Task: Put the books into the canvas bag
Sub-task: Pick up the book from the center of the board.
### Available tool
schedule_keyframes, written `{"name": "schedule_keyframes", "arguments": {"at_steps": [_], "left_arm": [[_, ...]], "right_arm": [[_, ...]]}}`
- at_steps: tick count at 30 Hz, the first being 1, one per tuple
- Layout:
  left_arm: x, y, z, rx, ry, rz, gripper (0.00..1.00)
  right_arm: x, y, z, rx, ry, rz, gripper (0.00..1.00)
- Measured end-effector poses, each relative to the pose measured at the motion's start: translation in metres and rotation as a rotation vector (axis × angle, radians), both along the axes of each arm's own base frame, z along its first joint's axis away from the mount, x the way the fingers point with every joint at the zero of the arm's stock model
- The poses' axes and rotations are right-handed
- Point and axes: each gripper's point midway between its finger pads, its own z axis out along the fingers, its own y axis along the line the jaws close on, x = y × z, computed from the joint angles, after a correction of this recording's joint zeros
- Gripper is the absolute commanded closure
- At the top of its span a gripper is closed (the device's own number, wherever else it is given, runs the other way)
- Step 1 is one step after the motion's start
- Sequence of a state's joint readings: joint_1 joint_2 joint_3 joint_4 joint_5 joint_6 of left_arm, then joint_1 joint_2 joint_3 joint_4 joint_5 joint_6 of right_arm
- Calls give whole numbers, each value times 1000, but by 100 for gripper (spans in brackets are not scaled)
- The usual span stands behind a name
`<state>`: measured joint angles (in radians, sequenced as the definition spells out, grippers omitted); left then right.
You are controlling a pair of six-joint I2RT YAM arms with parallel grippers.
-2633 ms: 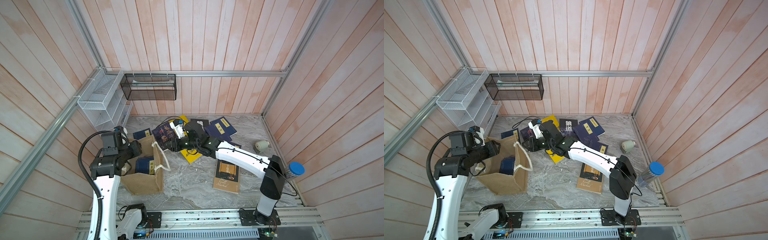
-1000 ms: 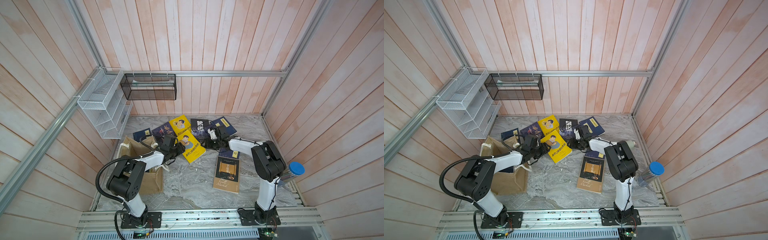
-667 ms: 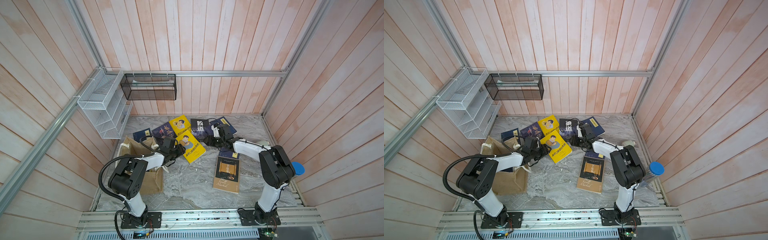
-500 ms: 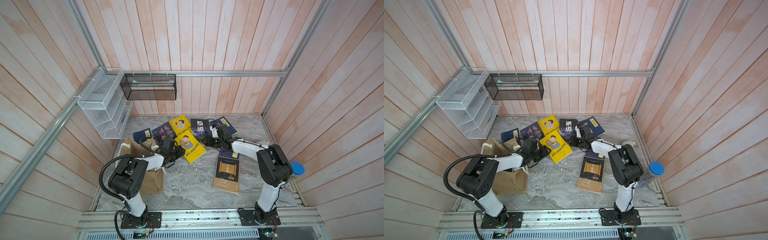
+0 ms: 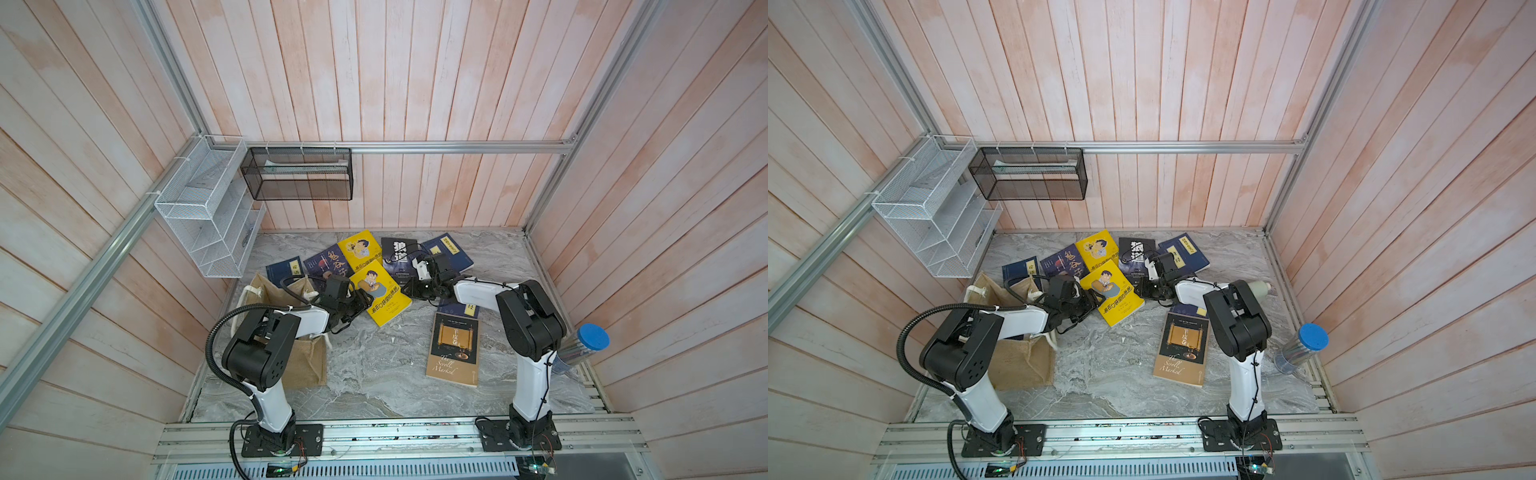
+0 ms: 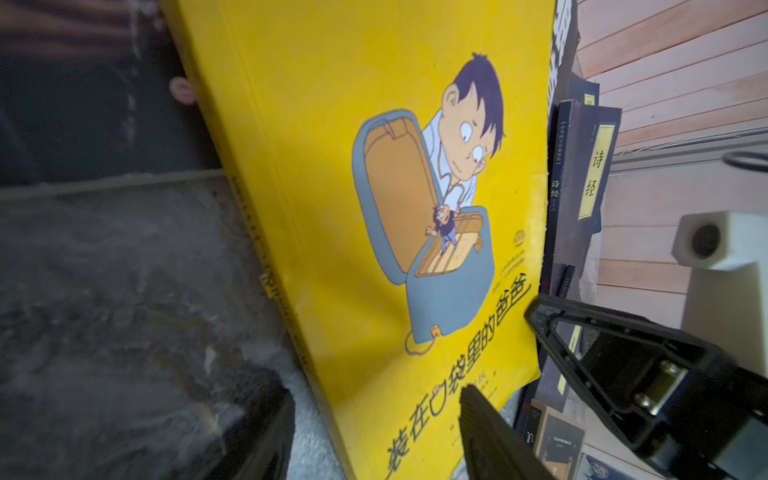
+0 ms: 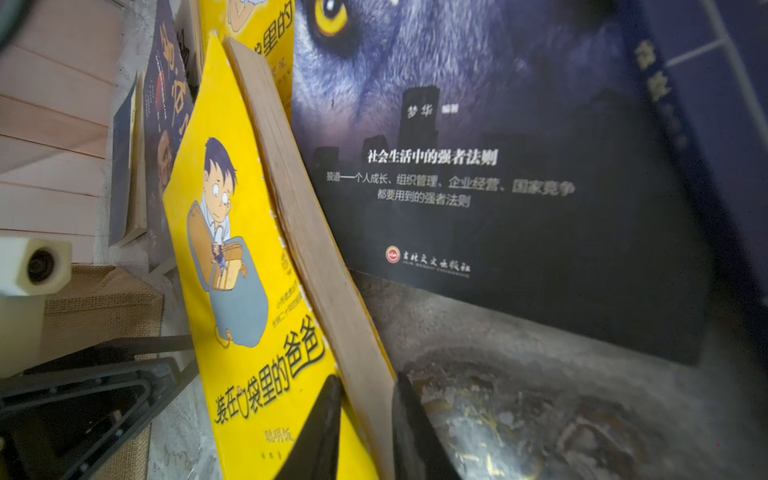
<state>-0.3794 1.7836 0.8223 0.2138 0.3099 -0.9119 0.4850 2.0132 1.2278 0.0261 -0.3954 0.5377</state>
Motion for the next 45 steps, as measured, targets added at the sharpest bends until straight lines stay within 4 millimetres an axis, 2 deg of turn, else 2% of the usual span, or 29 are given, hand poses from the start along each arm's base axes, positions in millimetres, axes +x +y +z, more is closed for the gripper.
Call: {"name": "schedule_keyframes", "arguments": {"at_steps": [4, 9, 15, 20, 25, 29, 32, 36, 40, 43, 45], "left_arm": [[-3, -9, 2, -60, 20, -27, 34], [-11, -10, 3, -117, 42, -39, 40], [-22, -14, 12, -180, 44, -65, 55], [-24, -17, 39, -219, -14, -80, 74], [-29, -16, 58, -206, -56, -96, 91], [-38, -15, 71, -174, -73, -119, 94], [-42, -16, 89, -144, -108, -146, 95], [-49, -15, 126, -99, -198, -191, 95], [-63, -10, 170, -73, -324, -232, 97], [-77, -6, 195, -69, -404, -265, 98], [-88, -4, 211, -73, -453, -294, 99]], "right_arm": [[-6, 3, -4, 0, 8, 19, 87], [-9, 7, -14, -1, 24, 32, 89], [-15, 18, -13, 8, 15, 64, 90], [-31, 30, -13, 15, 21, 102, 90], [-51, 31, -3, 19, 28, 121, 85], [-60, 27, 23, 35, -1, 114, 75], [-66, 22, 54, 59, -51, 99, 68], [-76, 16, 108, 110, -151, 68, 62], [-95, 10, 158, 162, -241, 42, 55], [-114, 4, 188, 225, -285, 30, 48], [-127, -4, 200, 270, -298, 18, 41]]}}
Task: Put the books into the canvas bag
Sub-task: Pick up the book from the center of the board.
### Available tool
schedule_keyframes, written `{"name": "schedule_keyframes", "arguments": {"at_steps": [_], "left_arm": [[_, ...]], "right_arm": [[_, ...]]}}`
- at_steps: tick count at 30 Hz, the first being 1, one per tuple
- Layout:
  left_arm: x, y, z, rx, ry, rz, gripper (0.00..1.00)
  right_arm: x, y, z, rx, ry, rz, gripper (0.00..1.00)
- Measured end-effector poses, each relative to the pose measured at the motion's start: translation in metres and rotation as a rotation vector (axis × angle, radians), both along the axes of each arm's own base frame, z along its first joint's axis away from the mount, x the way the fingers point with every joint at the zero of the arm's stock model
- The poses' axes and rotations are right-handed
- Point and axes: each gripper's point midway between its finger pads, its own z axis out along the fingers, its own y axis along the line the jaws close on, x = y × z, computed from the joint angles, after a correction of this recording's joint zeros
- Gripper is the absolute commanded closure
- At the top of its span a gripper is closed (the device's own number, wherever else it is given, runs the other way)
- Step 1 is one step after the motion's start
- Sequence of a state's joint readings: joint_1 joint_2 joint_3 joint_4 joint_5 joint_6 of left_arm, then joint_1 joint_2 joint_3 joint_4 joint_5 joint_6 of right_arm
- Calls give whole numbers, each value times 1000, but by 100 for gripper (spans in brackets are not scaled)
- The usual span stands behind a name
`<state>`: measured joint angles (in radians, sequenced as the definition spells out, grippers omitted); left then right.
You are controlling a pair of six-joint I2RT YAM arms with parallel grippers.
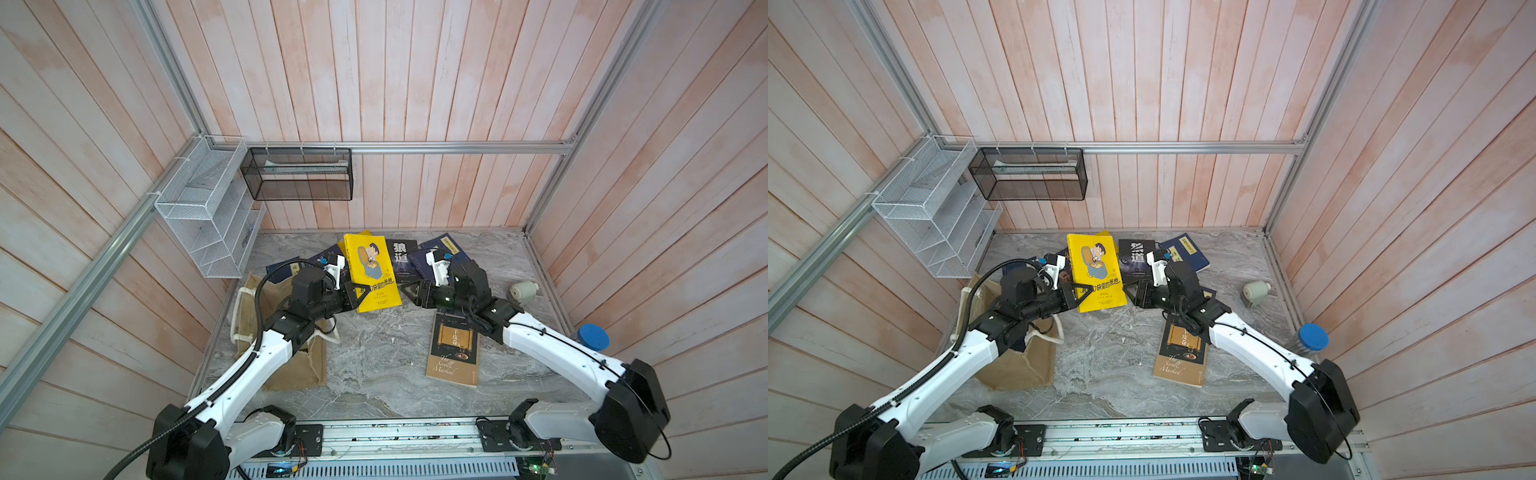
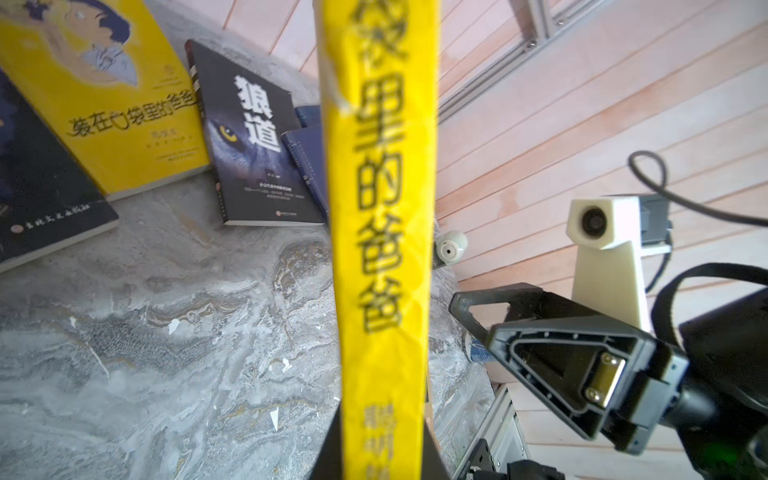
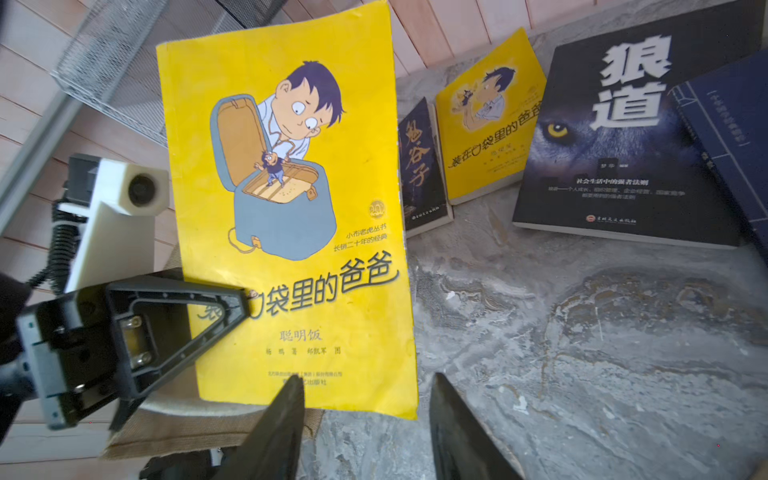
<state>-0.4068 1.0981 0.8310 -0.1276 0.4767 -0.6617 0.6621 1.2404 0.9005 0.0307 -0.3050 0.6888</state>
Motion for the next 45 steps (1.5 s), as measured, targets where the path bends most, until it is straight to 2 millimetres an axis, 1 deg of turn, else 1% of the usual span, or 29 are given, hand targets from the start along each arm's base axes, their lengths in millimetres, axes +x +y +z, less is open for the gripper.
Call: {"name": "schedule_keyframes", "arguments": {"at_steps": [3, 7, 11, 14, 17, 19, 21, 26, 28, 30, 33, 34, 37, 39, 40, 44, 45], "left_arm": [[-20, 1, 24, -13, -83, -59, 100], [-51, -1, 55, -48, -190, -158, 100], [-77, -9, 73, -111, -226, -284, 100], [-91, -15, 78, -163, -199, -365, 100], [-101, -20, 86, -220, -174, -428, 100], [-105, -21, 89, -249, -160, -451, 100], [-108, -22, 89, -269, -143, -466, 100], [-112, -23, 82, -286, -93, -484, 100], [-113, -23, 80, -289, -85, -481, 100], [-115, -21, 78, -293, -87, -477, 100], [-119, -19, 77, -293, -96, -470, 100], [-119, -19, 77, -293, -99, -467, 100], [-117, -16, 76, -288, -96, -441, 100], [-114, -14, 74, -282, -91, -412, 99], [-113, -13, 75, -279, -94, -402, 95], [-110, -9, 78, -278, -106, -353, 57], [-109, -8, 79, -278, -114, -340, 54]], "right_arm": [[-15, -9, 13, 54, -1, -3, 36], [-29, -12, 34, 104, -16, 17, 33], [-44, -9, 50, 148, -34, 66, 32], [-56, -1, 60, 189, -41, 128, 31], [-67, 7, 65, 214, -41, 187, 31], [-71, 10, 67, 227, -47, 210, 31], [-73, 11, 67, 239, -49, 227, 30], [-82, 12, 59, 274, -36, 271, 30], [-84, 13, 60, 300, -35, 288, 32], [-86, 13, 61, 328, -33, 307, 38], [-90, 14, 67, 362, -40, 340, 56], [-91, 15, 70, 374, -42, 351, 64], [-92, 17, 77, 391, -58, 378, 84], [-92, 18, 83, 398, -70, 388, 95], [-91, 19, 85, 398, -75, 391, 99], [-90, 21, 87, 376, -106, 396, 100], [-89, 21, 86, 368, -112, 393, 100]]}}
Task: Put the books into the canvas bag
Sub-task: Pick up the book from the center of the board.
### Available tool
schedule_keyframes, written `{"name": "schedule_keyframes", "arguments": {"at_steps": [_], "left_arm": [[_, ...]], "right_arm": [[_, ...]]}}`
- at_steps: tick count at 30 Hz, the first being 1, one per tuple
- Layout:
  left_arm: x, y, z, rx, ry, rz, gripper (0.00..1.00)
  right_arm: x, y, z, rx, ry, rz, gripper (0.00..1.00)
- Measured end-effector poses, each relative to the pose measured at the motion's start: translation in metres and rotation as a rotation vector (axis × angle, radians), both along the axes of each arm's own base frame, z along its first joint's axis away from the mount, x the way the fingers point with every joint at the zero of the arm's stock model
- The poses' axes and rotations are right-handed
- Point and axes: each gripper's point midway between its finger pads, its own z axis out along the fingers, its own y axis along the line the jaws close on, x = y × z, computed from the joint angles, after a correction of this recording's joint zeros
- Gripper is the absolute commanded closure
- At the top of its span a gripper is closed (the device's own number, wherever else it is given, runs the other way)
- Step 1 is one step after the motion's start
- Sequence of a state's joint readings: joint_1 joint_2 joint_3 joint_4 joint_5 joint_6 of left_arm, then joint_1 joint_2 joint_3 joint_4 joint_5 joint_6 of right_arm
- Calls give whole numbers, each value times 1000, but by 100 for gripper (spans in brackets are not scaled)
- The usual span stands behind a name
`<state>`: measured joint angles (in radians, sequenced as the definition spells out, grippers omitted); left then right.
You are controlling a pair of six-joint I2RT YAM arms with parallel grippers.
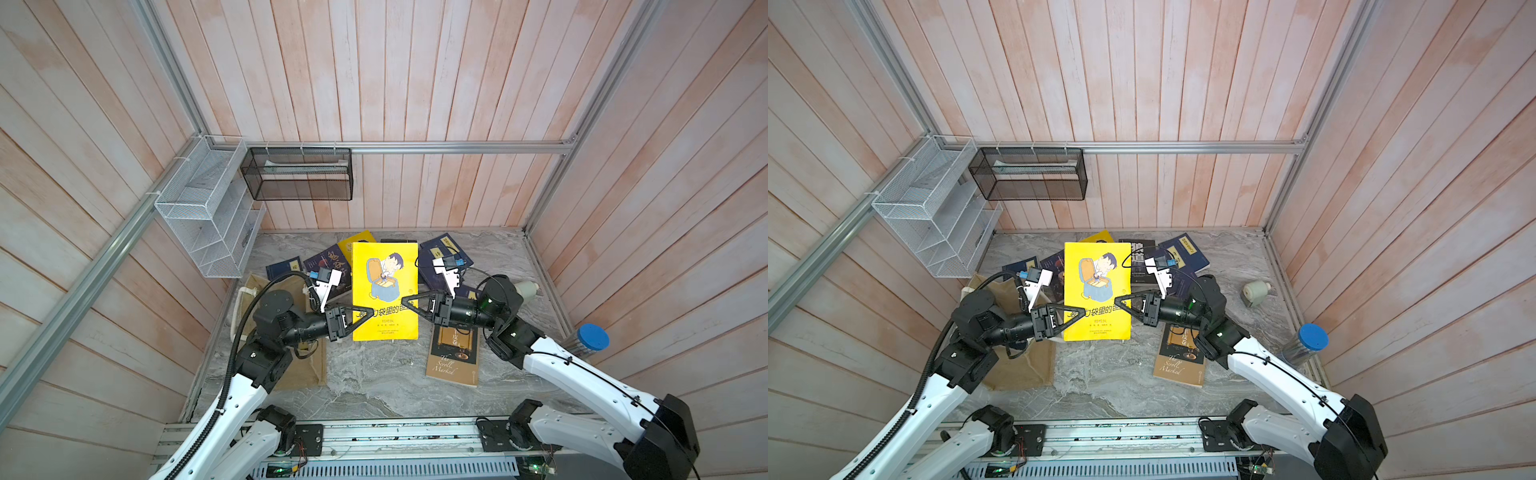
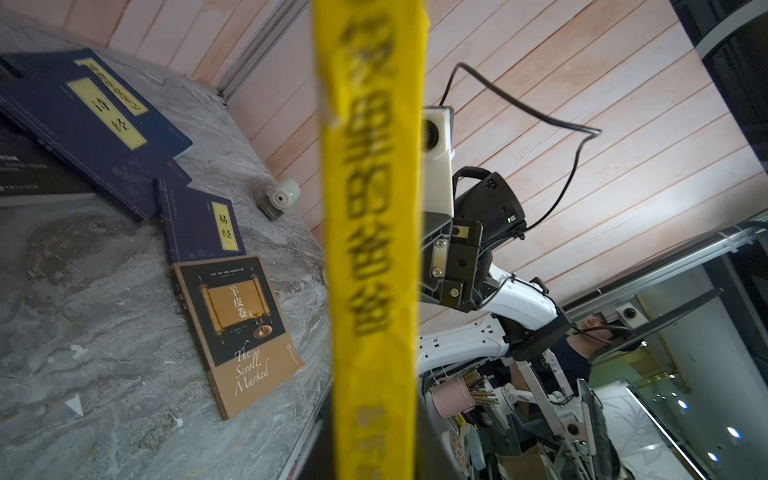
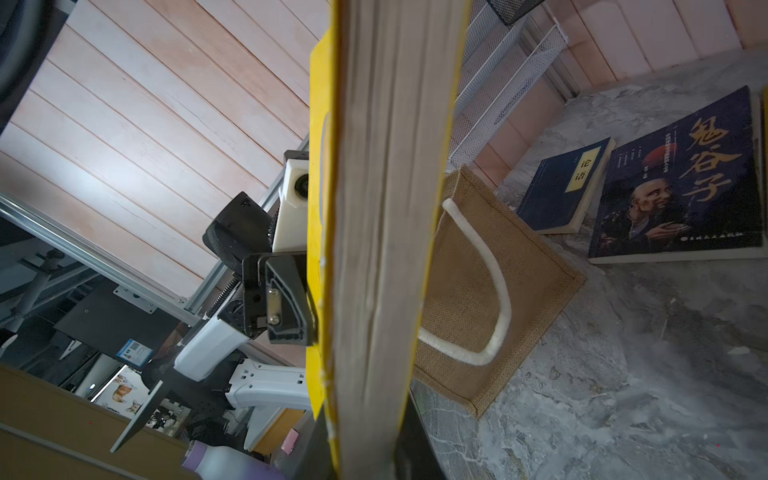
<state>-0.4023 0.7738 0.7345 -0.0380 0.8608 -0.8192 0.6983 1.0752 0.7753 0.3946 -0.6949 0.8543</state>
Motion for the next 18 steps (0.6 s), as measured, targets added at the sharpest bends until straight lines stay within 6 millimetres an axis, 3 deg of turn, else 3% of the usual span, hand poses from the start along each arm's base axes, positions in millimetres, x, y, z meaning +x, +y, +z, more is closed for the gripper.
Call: {"name": "schedule_keyframes", "arguments": {"at_steps": [3, 5, 9, 15, 18], "left_arm": [[5, 5, 5, -13, 1, 51, 52], [9, 7, 9, -29, 2, 77, 56], [18, 9, 14, -55, 17, 109, 68], [35, 9, 7, -36, 55, 137, 96], [38, 12, 4, -5, 72, 158, 100]], "right_arm": [[4, -1, -5, -21, -5, -24, 100], [7, -1, -5, -21, -10, -39, 100], [11, -1, -6, -12, -18, -59, 100], [21, 4, -16, -29, -10, -77, 100], [25, 9, -22, -42, -1, -78, 86]]}}
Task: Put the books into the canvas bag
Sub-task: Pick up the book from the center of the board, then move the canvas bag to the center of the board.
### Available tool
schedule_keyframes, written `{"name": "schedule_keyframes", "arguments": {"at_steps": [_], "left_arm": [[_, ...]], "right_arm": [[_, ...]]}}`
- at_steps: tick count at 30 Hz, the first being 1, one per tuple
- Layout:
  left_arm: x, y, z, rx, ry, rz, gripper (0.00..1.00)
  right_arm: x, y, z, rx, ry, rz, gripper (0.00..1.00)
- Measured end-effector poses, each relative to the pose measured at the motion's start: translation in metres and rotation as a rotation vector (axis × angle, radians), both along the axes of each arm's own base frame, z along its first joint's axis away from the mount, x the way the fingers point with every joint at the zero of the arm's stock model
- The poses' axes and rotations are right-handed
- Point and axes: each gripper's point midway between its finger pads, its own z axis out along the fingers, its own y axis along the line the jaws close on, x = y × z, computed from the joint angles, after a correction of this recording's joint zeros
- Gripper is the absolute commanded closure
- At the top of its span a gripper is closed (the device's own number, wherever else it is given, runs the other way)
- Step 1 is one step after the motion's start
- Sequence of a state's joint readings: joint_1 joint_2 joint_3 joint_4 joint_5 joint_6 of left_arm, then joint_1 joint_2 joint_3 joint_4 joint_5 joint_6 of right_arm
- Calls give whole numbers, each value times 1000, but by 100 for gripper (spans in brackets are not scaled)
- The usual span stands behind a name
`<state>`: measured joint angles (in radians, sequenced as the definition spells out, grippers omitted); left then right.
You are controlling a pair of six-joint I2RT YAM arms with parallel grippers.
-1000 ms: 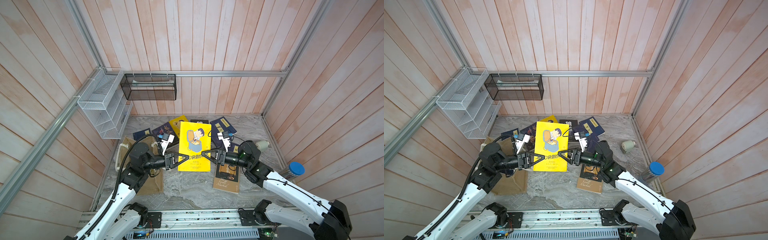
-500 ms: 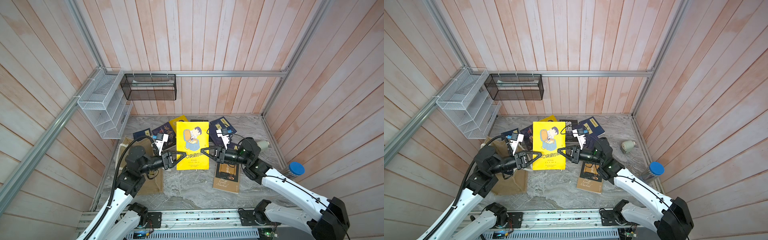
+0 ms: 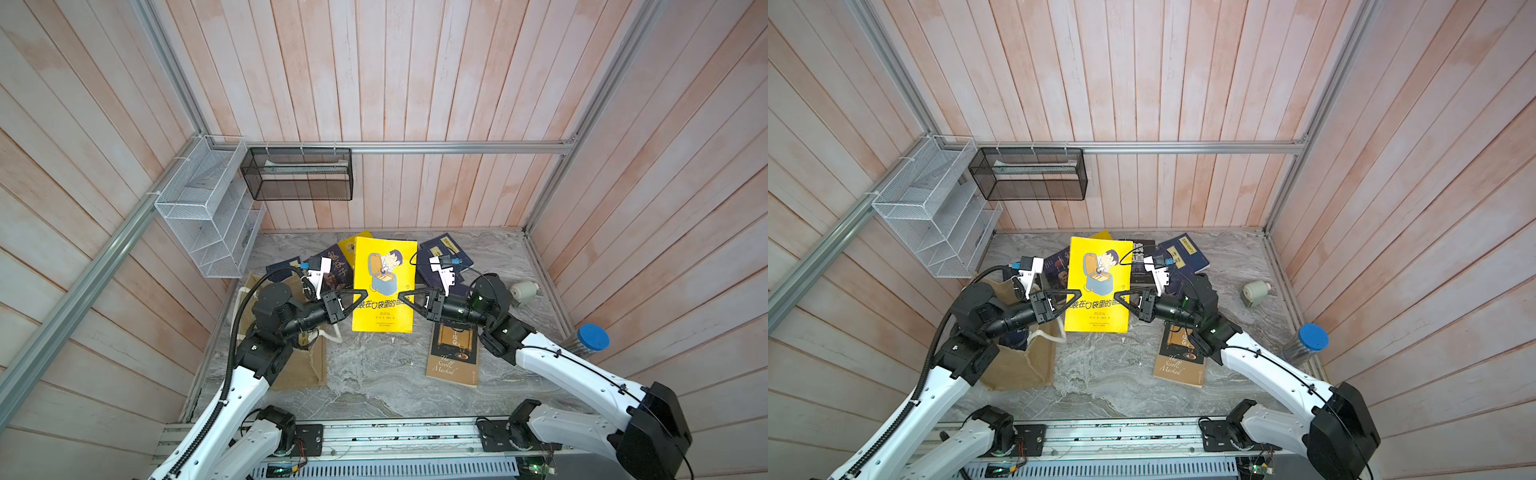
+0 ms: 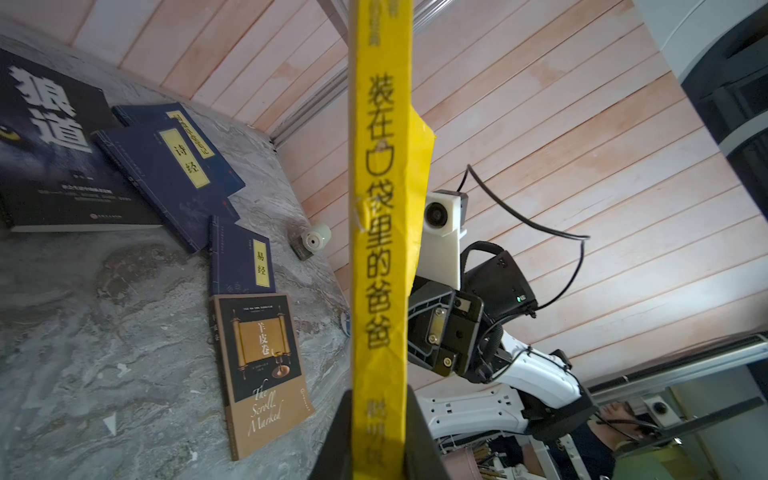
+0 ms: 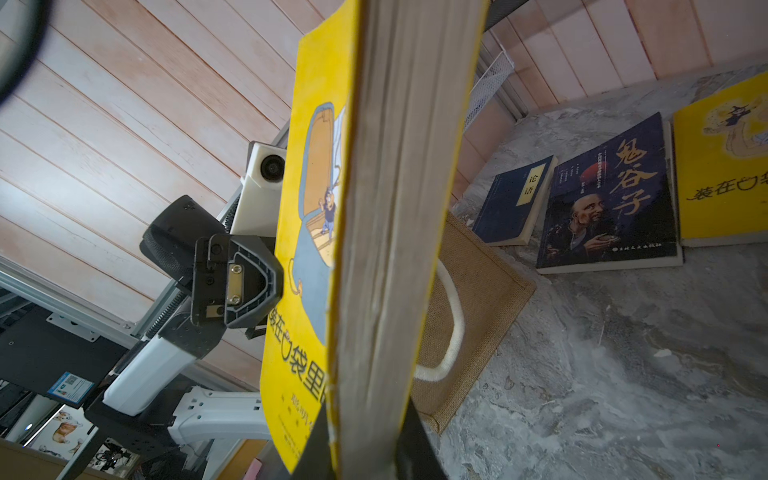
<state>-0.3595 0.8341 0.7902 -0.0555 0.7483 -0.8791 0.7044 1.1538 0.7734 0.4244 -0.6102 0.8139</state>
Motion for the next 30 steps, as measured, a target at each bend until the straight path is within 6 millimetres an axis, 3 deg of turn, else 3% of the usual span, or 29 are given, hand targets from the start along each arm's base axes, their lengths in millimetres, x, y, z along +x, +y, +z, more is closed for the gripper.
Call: {"name": "schedule_keyframes", "arguments": {"at_steps": [4, 8, 12, 16, 23, 30], "left_arm": [[0, 11, 11, 98, -22, 63, 100], [-6, 34, 42, 220, -107, 181, 100], [-12, 74, 78, 331, -227, 386, 100], [-27, 119, 91, 422, -288, 588, 100], [-44, 172, 86, 566, -293, 809, 100], [-46, 194, 48, 758, -191, 853, 100]], "right_arm": [[3, 12, 3, -14, -11, 8, 69], [7, 39, 11, -52, -38, 18, 53], [8, 76, -3, -142, -29, 31, 45], [9, 116, -26, -246, 2, 33, 41], [15, 165, -64, -343, 71, 57, 40], [7, 205, -72, -355, 80, 108, 41]]}}
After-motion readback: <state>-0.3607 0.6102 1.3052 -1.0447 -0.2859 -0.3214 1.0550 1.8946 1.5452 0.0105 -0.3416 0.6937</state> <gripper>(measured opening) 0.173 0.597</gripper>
